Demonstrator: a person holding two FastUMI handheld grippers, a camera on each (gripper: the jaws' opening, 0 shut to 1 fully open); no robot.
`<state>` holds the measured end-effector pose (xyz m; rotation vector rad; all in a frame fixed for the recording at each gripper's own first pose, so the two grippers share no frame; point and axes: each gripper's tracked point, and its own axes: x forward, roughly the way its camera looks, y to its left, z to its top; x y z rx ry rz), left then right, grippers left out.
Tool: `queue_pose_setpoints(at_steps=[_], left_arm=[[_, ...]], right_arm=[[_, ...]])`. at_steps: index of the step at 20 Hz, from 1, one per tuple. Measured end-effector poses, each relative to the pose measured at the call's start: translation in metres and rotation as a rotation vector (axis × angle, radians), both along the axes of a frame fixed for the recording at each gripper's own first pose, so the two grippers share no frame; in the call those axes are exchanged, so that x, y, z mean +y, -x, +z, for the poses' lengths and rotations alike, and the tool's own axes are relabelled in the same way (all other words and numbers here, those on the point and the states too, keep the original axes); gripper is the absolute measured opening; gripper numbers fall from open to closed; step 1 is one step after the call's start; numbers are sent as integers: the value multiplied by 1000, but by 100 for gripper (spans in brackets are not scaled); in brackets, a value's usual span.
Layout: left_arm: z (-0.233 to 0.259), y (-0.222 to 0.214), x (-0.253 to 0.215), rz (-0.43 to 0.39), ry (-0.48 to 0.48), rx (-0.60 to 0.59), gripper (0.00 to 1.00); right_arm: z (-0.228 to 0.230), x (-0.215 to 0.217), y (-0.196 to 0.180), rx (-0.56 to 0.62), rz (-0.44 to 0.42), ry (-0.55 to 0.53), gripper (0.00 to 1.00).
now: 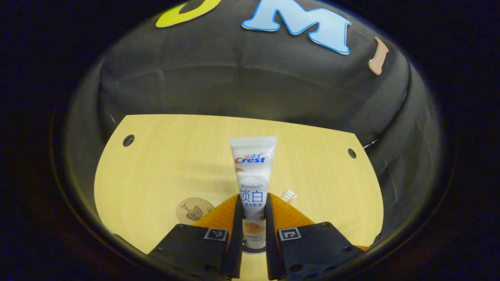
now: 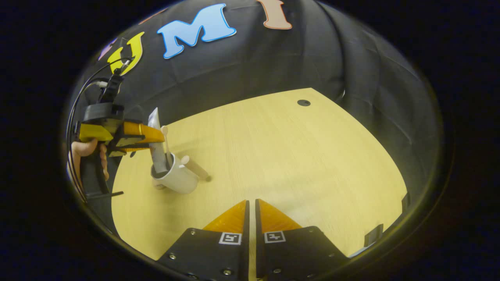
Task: Put the toothbrush and toothpaste on the desktop into the cup, then pick up the cup and place it on the coaster on the desktop.
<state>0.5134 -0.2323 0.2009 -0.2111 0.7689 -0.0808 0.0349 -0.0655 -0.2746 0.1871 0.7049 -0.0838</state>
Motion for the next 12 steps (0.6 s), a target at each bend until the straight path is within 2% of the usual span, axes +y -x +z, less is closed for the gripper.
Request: queue_pose_setpoints(at_steps=[1,3,4,7,11,12], left_arm=[[-1,1,1,4,-5,-17,34],[-1,1,-2,0,-16,-51,38],[-3,3,-1,2,-34,-58,44],[-12,10,2,8,-55,-61,52],[-14,22,5,11,-78,-96,55],[-14,27,7,7,-78,-107,60]], right_arm=[[1,1,-1,1,7,0,6],[1,4,-2,2,21,2,6],[1,5,-3,4,29,3,6],[2,7,-6,6,46,5,6],[5,6,-10,3,58,8,6],[7,6,-12,1,61,8,6]])
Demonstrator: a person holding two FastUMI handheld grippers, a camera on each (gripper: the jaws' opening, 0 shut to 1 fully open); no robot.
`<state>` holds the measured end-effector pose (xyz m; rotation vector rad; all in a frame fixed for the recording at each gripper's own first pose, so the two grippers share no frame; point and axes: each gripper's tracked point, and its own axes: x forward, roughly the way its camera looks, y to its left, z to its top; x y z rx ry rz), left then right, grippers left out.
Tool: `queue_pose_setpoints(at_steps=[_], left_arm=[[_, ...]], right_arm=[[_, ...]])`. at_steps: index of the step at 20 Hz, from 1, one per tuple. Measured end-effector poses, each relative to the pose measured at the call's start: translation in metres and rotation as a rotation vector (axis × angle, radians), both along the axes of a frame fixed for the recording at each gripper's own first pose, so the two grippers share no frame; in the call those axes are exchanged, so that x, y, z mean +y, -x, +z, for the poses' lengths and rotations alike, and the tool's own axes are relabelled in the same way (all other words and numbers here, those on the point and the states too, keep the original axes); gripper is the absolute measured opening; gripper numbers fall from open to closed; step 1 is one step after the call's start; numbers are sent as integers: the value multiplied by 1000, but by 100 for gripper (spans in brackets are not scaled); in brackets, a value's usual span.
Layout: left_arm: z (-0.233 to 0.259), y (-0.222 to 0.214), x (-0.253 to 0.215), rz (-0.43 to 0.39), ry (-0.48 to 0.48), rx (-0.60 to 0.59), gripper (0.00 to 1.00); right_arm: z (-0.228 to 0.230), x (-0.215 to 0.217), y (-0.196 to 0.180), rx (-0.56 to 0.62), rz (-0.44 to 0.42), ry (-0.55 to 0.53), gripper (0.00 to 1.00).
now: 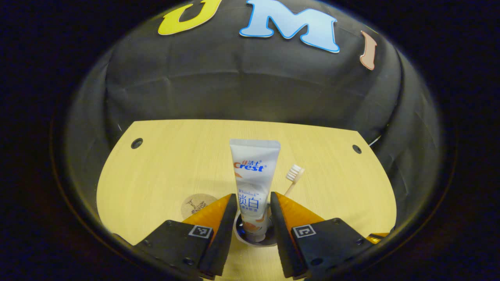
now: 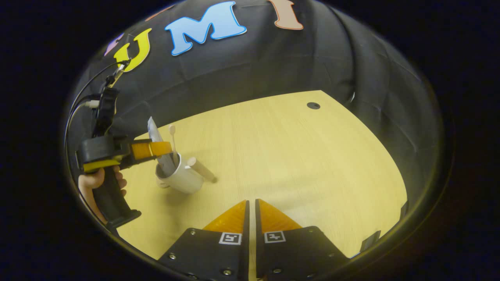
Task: Put the toothbrush and toothpaste on the desktop into the cup, then pick up the cup and place it on the coaster on the desktop.
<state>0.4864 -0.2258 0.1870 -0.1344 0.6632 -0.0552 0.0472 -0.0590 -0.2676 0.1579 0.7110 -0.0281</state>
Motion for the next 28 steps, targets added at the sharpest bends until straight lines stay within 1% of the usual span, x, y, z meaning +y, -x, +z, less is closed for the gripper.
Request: queue_pose_setpoints(at_steps=[1,2,4,5,6,8,9,10,11,12,13,14,15,16,17,18,20,21,22,25,28], left_arm=[[-1,5,0,-4,0,-6,63],[0,11,0,-5,0,-13,62],[1,21,4,-2,3,-21,62],[1,25,6,2,2,-23,62],[3,28,11,9,0,-28,62],[6,36,21,25,7,-34,62],[8,41,27,35,12,-37,66],[9,46,33,40,19,-36,62],[9,51,41,50,17,-36,72],[10,56,49,58,11,-35,73],[9,63,55,65,9,-33,72],[8,69,61,70,9,-30,72],[6,77,70,83,2,-20,72],[3,84,76,93,-5,-9,69],[-1,92,83,104,-17,7,75],[-7,102,90,115,-31,31,74],[-19,121,99,125,-33,75,75],[-25,131,104,134,-33,95,75],[-32,142,109,144,-37,118,75],[-46,169,129,191,-45,171,75],[-58,194,148,252,-37,214,75]], right_arm=[[1,0,-2,-1,7,-1,6],[3,2,-6,-2,21,-3,6],[6,5,-12,-1,61,6,6],[9,8,-17,-5,92,13,6],[12,11,-20,-4,126,23,10],[18,18,-28,-8,203,57,11],[20,24,-32,-3,255,65,13],[21,29,-34,0,298,87,26],[23,32,-38,1,345,110,29],[24,35,-42,2,386,139,32],[25,39,-45,4,424,165,30],[25,46,-49,11,468,177,33],[22,53,-51,21,517,196,39],[23,57,-53,29,552,220,39],[23,63,-56,38,594,239,41],[21,67,-61,47,629,266,46],[18,76,-71,67,700,311,47],[15,81,-74,87,738,330,51],[13,83,-78,105,772,355,53],[0,89,-91,150,860,432,53],[-8,98,-99,189,935,485,54]])
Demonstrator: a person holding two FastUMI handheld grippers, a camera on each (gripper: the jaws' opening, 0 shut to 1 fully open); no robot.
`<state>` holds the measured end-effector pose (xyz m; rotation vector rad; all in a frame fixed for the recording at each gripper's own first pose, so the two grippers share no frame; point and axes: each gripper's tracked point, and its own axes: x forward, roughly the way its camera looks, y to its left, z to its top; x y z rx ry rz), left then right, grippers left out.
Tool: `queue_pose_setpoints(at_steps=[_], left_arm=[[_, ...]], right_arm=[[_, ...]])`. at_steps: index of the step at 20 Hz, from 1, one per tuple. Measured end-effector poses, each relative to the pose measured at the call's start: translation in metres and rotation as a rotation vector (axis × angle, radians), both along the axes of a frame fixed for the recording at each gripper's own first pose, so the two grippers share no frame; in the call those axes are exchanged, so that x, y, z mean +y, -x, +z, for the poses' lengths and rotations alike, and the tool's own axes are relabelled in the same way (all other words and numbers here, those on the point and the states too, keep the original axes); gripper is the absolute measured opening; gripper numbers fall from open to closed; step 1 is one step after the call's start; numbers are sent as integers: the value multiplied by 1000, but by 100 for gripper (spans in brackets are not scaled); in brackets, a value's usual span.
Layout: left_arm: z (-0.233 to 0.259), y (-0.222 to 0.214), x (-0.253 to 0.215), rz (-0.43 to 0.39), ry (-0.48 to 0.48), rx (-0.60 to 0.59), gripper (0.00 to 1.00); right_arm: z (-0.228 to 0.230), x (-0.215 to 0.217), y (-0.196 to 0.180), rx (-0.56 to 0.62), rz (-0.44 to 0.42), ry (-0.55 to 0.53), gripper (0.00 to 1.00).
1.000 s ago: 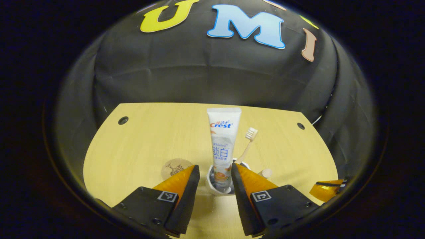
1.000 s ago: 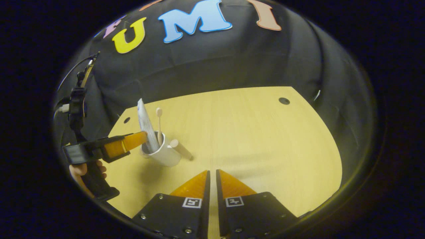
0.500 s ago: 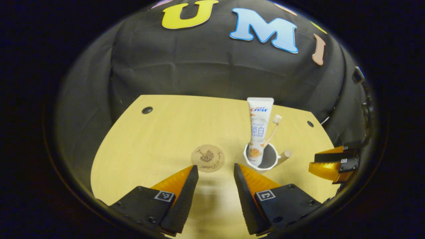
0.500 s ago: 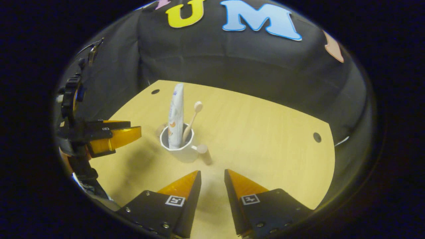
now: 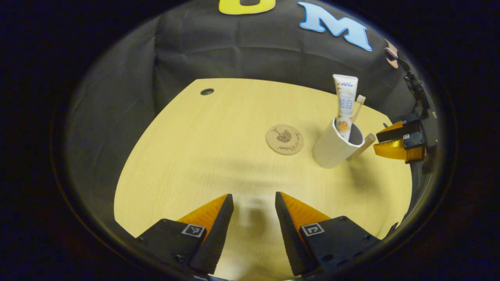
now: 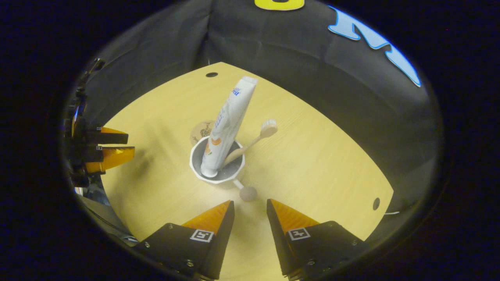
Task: Put the toothbrush and toothpaste on the desktop into the cup, then pick up the cup and place it on the coaster on the desktop.
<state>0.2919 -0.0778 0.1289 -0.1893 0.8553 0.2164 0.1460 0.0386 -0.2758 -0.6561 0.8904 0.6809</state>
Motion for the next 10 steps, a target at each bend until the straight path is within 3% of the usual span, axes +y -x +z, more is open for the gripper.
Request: queue_pose_setpoints(at_steps=[5,10], left_arm=[[8,42,34,113,-2,38,75],[0,54,40,178,9,65,75]], right_arm=[[-19,13,-10,48,97,65,54],[-39,20,-15,127,171,104,54]])
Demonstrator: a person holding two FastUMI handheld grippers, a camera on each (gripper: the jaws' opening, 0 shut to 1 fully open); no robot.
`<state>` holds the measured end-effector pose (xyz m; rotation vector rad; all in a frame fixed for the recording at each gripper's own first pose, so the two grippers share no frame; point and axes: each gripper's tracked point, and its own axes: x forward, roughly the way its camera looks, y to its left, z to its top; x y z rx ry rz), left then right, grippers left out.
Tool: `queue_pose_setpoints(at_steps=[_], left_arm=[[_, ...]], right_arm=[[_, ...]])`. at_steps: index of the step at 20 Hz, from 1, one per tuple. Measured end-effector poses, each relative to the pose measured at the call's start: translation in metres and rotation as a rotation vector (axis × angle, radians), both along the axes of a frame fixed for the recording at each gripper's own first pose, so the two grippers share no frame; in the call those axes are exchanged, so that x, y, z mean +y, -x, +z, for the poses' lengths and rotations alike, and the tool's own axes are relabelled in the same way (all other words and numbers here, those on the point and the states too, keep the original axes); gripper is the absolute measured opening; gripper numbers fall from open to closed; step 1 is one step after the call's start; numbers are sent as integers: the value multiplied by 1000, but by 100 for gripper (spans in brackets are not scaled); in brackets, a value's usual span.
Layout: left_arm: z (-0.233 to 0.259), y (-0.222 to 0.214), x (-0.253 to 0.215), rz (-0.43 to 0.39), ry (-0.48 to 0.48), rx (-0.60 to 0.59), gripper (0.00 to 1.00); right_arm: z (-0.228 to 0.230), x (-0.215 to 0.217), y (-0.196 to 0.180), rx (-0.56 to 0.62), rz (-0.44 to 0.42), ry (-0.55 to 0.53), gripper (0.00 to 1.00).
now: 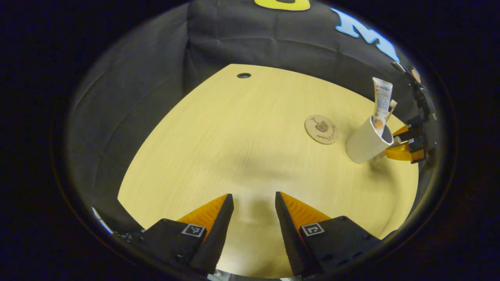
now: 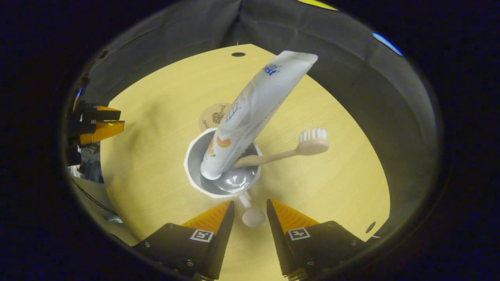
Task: Put the toothbrush and toothpaste on the desktop into the cup, then pick up the cup and place it on the coaster on the desktop.
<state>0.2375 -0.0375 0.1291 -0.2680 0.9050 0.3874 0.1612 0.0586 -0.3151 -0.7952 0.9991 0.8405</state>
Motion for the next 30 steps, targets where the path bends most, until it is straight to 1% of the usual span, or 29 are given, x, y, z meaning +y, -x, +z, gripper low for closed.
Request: queue_pose_setpoints(at_steps=[3,6,8,9,10,11,12,13,15,16,17,18,19,21,25,30], left_arm=[[-3,4,-1,6,-4,18,75],[-7,5,-7,4,-8,37,75],[-7,6,-10,-2,-10,45,75],[-7,7,-12,-6,-12,48,75],[-8,8,-15,-11,-14,52,75],[-11,9,-16,-14,-16,57,75],[-13,9,-17,-16,-15,60,75],[-15,5,-17,-18,-12,63,75],[-19,1,-21,-26,-10,64,75],[-20,-2,-23,-31,-11,63,75],[-22,-7,-24,-38,-12,62,75],[-23,-11,-26,-44,-12,62,75],[-26,-14,-27,-49,-12,61,75],[-26,-14,-29,-59,-8,58,75],[-25,5,-32,-76,-10,62,75],[-24,41,-33,-69,-11,78,75]], right_arm=[[-11,9,-1,39,15,-10,54],[-16,5,-2,60,26,-6,53],[-21,7,-5,67,27,-29,32],[-18,6,-6,65,26,-42,35],[-21,7,-9,54,22,-51,25],[-17,6,-8,51,17,-60,25],[-17,7,-6,50,13,-73,22],[-16,7,-5,45,4,-90,25],[-16,6,-3,22,-33,-116,25],[-19,8,-1,24,-49,-127,21],[-20,7,2,26,-67,-140,21],[-18,6,3,22,-84,-145,25],[-16,5,3,10,-95,-145,21],[-16,8,2,0,-124,-142,21],[-7,31,-7,-8,-186,-177,21],[-6,66,-15,-15,-196,-196,21]])
